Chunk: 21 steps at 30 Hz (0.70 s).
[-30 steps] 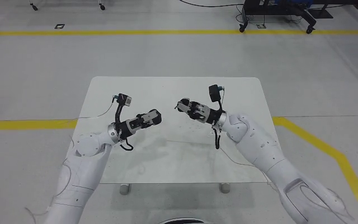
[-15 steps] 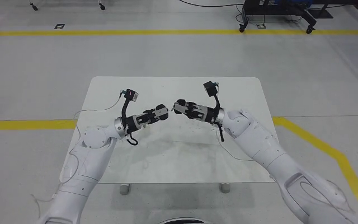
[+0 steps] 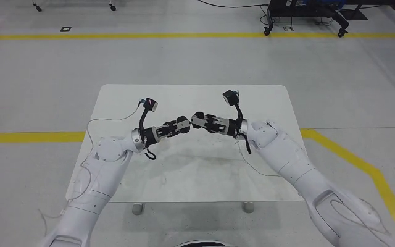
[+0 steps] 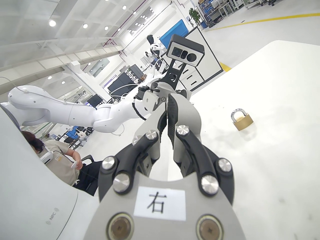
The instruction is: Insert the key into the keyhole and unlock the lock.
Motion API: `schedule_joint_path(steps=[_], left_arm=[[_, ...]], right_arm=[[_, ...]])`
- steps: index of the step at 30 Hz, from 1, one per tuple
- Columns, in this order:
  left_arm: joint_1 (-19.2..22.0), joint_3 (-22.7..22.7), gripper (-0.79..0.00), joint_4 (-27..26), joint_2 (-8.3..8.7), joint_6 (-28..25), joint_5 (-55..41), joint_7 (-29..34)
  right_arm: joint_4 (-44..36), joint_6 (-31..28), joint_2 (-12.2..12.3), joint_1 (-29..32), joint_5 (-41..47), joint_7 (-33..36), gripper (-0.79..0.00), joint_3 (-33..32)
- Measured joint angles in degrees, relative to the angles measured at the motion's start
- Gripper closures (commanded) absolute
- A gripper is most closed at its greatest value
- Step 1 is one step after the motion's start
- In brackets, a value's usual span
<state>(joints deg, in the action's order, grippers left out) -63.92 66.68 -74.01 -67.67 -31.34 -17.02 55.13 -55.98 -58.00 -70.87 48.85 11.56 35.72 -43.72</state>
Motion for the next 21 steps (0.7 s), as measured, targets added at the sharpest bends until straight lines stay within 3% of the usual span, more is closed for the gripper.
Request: schedule_joint_path(steps=[9,11,21], left_arm=[[0.9,-1.5,-0.135,0.8,-0.15,-0.1,0.8,-0.4],[1.0,-1.6,0.0,0.9,-0.15,0.0,0.9,-0.5],[1.6,-2.0,0.0,1.2,0.04,0.2,2.5,-0.4]], right_arm=[[1.6,0.0,-1.0,0.1,3.1,5.5,0.0,-1.4],[2.0,0.0,-1.2,0.0,3.6,6.6,0.0,-1.7],[2.8,0.0,-2.1,0.5,5.4,10.6,0.0,-4.2]])
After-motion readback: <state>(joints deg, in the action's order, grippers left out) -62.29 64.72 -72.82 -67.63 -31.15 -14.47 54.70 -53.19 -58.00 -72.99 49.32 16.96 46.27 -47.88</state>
